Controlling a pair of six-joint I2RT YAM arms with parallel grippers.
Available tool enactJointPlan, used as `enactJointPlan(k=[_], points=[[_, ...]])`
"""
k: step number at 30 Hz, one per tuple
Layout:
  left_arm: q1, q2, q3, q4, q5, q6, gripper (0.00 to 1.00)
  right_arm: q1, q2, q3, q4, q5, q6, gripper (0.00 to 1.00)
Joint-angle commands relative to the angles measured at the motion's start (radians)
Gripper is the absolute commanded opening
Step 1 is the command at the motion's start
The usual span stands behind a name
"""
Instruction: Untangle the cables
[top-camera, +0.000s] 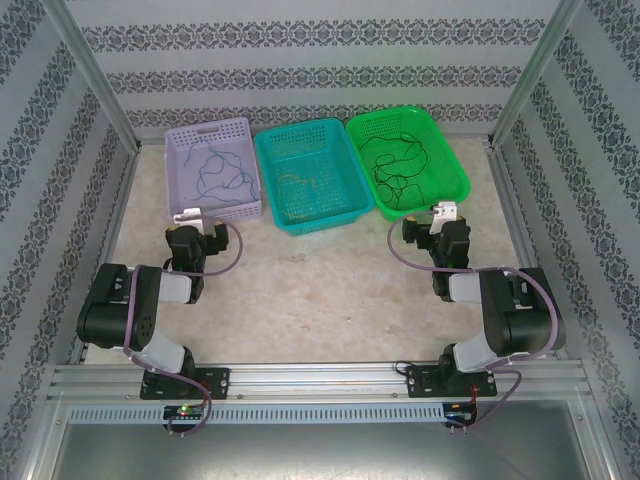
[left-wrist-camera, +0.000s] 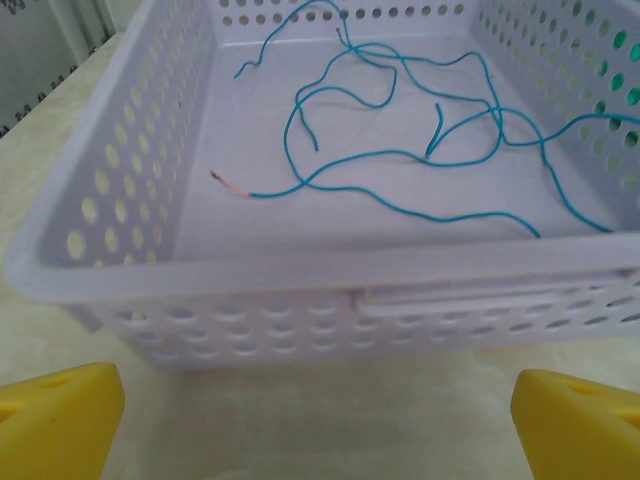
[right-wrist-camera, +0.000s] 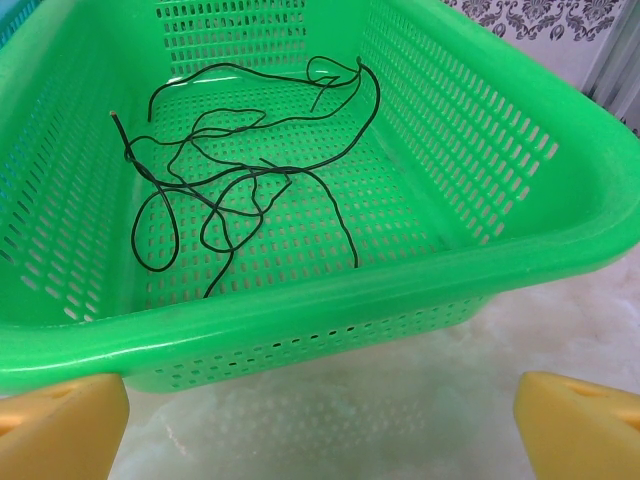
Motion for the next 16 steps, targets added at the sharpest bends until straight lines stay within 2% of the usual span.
enactJointPlan(k=[1,16], points=[[0.012,0.001,0.011,-0.001,0.024,0.02,1.0,0.0,0.003,0.016,0.003,0.014,-0.004,0.98],[0.003,0.003,0.011,0.001,0.005,0.024,1.0,-0.01,0.003,0.018,-0.002,-0.006,0.001,0.98]])
